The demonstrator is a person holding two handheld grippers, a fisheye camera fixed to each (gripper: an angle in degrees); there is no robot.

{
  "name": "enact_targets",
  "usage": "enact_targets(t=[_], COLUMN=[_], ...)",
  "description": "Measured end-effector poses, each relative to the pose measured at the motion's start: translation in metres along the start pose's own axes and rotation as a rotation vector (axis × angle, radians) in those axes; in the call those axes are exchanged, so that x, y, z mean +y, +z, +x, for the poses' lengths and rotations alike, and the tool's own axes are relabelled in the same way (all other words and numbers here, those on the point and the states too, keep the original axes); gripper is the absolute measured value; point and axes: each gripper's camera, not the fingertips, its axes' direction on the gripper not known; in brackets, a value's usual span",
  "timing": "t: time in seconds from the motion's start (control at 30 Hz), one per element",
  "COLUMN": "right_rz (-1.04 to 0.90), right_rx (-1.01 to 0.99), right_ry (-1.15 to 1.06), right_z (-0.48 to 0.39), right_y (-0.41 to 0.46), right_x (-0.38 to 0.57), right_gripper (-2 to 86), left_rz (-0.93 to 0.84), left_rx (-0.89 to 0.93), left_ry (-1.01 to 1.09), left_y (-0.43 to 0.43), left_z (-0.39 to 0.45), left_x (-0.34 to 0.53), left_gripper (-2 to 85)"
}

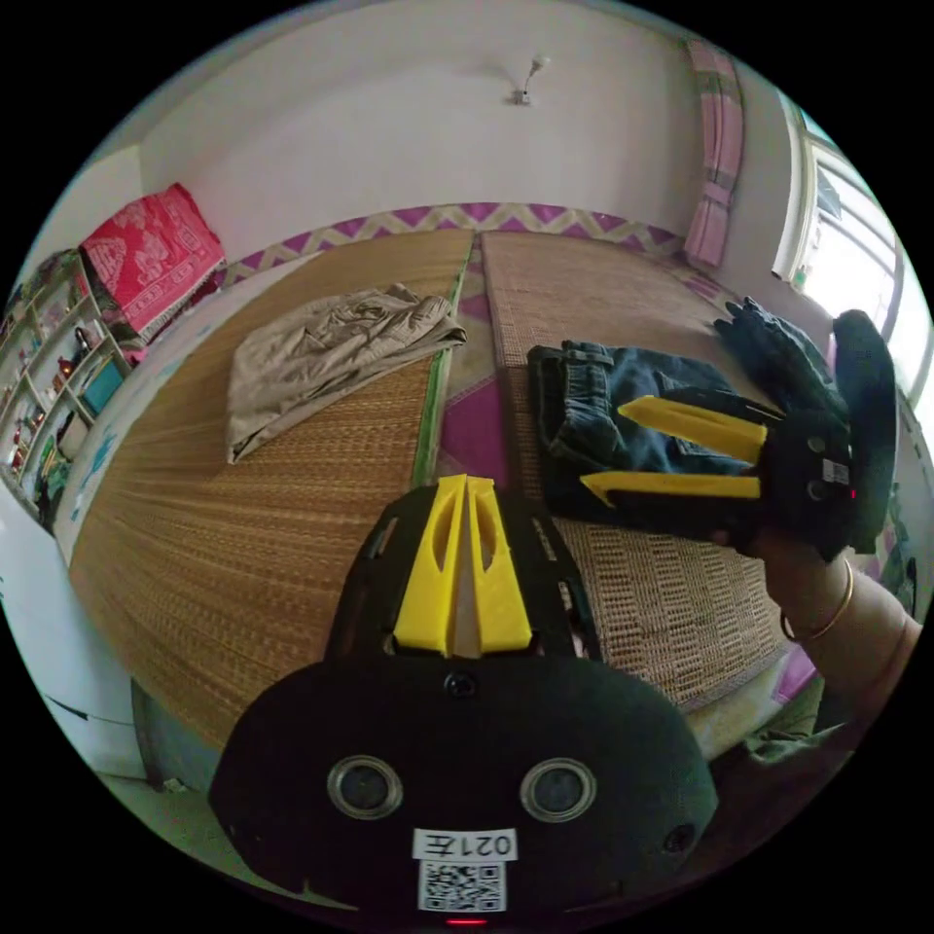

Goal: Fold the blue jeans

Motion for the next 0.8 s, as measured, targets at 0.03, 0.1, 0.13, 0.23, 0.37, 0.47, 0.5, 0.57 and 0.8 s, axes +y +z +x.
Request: enact_targets(t=[0.03,0.1,0.13,0.23,0.37,0.47,0.5,0.57,0.8], right_rz=[-0.001,0.02,0.038,0.209,0.428,0.537,0.557,0.546,0.394], right_rx=[-0.008,-0.091,-0.131,-0.217,-0.222,-0.192,-0.166,-0.109,-0.37], right_ry=[0.004,0.095,0.131,0.271,0.466,0.664,0.746,0.892,1.4], right_z=[0.001,0.025,0.037,0.102,0.214,0.288,0.312,0.344,0.412], right_y=[0.001,-0.014,-0.024,-0.109,-0.256,-0.335,-0.356,-0.373,-0.288], right_x=[-0.004,-0.012,-0.013,0.002,0.08,0.175,0.216,0.278,0.474], right_gripper=[9.8,6.5,6.1,5.1,4.9,4.9,4.9,4.9,4.3], left_rz=[-0.002,-0.015,-0.016,0.018,0.102,0.136,0.146,0.161,0.129], left_rx=[0.008,0.054,0.063,0.083,0.159,0.218,0.226,0.246,0.325], left_ry=[0.003,0.015,0.017,0.043,0.094,0.145,0.17,0.21,0.363], left_y=[0.0,0.003,0.004,0.002,-0.004,-0.004,-0.003,0.001,0.026], left_z=[0.005,0.023,0.028,0.057,0.107,0.154,0.174,0.205,0.332], left_x=[0.001,0.006,0.008,0.011,0.006,-0.002,-0.006,-0.01,-0.022], left_gripper=[-0.9,-1.0,-1.0,-1.0,-0.9,-0.9,-0.9,-1.0,-1.0])
